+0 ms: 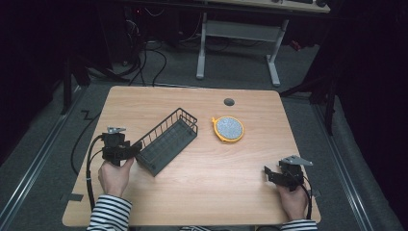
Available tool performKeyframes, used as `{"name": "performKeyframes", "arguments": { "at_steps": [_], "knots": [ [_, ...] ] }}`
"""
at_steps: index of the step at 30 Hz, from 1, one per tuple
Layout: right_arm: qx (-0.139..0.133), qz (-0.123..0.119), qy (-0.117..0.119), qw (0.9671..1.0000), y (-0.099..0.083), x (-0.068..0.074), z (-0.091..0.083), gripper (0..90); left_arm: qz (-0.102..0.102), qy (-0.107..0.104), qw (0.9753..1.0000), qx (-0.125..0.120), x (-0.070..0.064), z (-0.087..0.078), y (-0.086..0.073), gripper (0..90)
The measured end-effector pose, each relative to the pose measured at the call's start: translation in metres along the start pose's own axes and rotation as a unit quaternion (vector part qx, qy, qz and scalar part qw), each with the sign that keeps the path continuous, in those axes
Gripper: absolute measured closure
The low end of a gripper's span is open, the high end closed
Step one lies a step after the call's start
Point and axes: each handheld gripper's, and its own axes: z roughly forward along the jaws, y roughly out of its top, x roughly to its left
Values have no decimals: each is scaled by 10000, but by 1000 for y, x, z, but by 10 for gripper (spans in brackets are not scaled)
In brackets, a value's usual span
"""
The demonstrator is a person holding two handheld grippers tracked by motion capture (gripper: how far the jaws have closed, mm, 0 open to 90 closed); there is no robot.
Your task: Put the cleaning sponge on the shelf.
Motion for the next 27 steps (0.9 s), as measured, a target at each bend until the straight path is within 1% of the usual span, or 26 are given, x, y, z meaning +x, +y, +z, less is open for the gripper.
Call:
{"name": "performKeyframes", "arguments": {
  "at_steps": [2,6,8,14,21,27],
  "knots": [
    [-1,-5,1,10000,0,0,0,312,-25,62,9999,81,-1,2,0,521],
    [-3,-10,4,10000,0,0,0,311,-51,121,9998,127,-2,3,-1,521],
    [-3,-15,5,10000,0,0,0,311,-57,98,9999,121,-3,3,-2,541],
    [-3,-18,8,10000,0,0,0,311,-86,-24,9999,65,-5,4,-2,653],
    [-3,-20,8,10000,0,0,0,310,-115,-59,9999,65,-4,4,-2,677],
    [-2,-19,8,10000,0,0,0,311,-106,-106,9999,46,-3,3,-3,680]
  ]
}}
